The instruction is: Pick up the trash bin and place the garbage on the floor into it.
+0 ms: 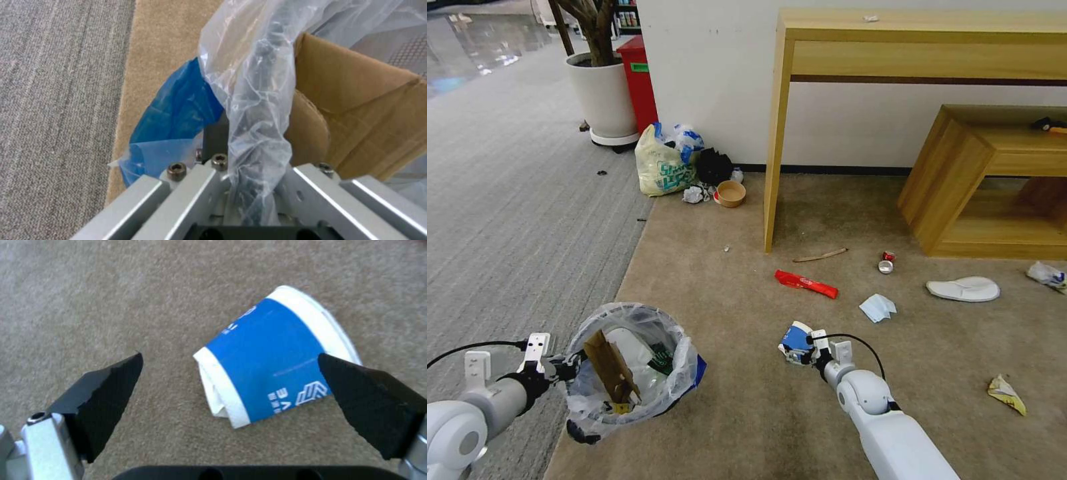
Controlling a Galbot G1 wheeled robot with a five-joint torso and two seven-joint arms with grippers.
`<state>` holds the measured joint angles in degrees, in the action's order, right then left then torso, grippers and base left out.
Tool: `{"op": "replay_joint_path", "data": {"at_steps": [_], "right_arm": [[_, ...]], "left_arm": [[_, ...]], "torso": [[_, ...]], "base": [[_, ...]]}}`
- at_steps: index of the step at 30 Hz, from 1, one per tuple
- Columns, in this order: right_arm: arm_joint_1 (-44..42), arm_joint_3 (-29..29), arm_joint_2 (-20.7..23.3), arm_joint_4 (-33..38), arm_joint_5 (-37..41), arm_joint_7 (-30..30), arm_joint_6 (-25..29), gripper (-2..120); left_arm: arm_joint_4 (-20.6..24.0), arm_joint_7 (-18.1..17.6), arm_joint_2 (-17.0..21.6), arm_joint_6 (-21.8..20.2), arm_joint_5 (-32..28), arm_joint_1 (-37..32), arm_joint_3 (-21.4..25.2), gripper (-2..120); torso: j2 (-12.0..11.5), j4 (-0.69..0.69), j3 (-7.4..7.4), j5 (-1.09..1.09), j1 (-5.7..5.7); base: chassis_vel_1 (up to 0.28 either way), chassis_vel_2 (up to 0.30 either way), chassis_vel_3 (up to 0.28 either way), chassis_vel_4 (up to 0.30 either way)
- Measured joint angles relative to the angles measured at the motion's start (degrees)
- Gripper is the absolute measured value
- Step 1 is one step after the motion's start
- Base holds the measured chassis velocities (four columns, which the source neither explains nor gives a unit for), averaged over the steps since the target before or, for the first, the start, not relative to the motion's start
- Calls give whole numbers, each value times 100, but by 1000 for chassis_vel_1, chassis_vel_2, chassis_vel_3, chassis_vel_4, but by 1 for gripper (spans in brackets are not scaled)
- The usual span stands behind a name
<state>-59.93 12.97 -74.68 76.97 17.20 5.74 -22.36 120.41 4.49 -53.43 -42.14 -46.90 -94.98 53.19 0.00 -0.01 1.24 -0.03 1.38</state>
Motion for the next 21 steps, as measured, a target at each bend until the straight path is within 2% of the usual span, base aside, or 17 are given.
{"op": "replay_joint_path", "data": {"at_steps": [16, 21], "right_arm": [[435, -330, -170, -821, -280, -11, -86, 100], [563, -403, -234, -1079, -343, -54, -17, 95]], "left_arm": [[62, 5, -16, 0, 52, -12, -74, 0], [74, 2, -13, 0, 53, -18, -71, 0]], "torso": [[0, 0, 0, 0, 0], [0, 0, 0, 1, 0]], "base": [[0, 0, 0, 0], [0, 0, 0, 0]]}}
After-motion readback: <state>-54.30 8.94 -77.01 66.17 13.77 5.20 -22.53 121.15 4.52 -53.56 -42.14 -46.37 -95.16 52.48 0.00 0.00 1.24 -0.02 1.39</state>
